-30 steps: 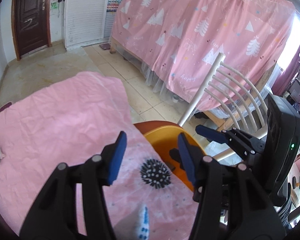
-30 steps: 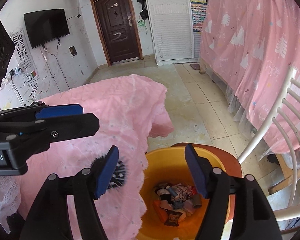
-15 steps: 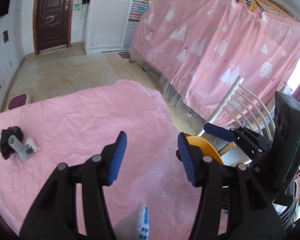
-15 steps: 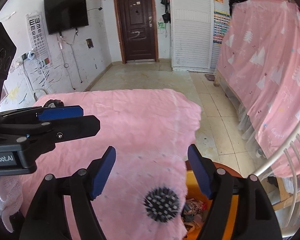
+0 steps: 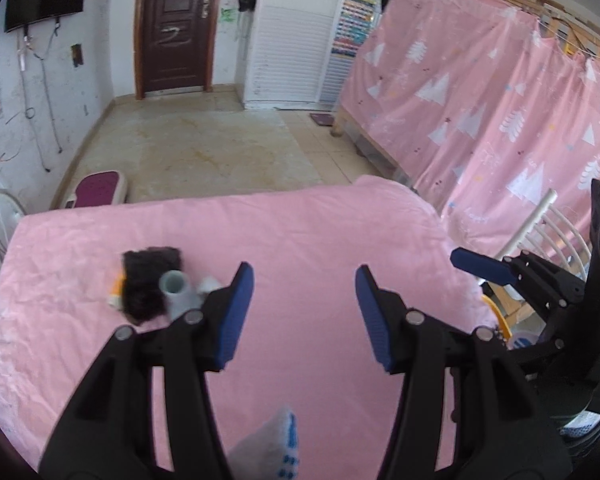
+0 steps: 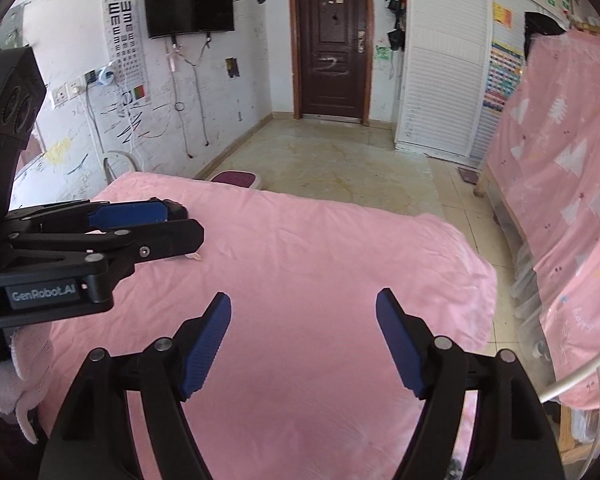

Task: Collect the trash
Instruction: 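Move both tools back over the remaining items on the bed, then grasp the black cloth with the left tool while the right tool grasps the grey fitting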

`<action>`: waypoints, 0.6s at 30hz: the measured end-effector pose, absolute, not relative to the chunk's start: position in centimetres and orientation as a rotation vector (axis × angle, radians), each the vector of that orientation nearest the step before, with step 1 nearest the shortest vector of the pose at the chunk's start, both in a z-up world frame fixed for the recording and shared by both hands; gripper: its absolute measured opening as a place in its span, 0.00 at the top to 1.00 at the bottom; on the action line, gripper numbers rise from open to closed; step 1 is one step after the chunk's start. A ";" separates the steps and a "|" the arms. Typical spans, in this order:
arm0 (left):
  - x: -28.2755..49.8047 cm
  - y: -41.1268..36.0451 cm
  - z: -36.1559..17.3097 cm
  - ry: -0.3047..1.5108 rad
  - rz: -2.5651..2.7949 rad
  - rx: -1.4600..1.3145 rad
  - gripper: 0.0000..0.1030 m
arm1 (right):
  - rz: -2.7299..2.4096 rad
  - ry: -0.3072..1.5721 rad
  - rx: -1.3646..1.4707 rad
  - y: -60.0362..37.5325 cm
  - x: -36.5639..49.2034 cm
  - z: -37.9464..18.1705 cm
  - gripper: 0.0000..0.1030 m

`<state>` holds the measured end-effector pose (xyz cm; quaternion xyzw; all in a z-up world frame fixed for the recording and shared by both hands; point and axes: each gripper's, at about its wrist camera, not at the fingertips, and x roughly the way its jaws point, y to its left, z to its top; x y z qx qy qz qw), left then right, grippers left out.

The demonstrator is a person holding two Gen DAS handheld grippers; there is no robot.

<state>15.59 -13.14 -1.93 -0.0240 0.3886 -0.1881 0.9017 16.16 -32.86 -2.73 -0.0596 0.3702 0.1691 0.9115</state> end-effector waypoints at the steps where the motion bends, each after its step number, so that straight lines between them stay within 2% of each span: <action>1: 15.9 -12.3 -2.0 0.806 -0.372 -0.050 0.51 | 0.356 0.764 -0.129 -32.3 16.4 -2.8 0.36; 5: 16.9 -9.5 -2.1 0.813 -0.312 -0.051 0.51 | 0.394 0.777 -0.160 -29.6 17.7 -3.0 0.36; 8: 17.8 -7.0 -2.3 0.821 -0.250 -0.048 0.46 | 0.421 0.781 -0.175 -27.8 18.3 -3.1 0.36; 18: 19.7 -3.1 -3.6 0.870 -0.159 -0.036 0.46 | 0.512 0.804 -0.213 -23.5 19.4 -4.1 0.36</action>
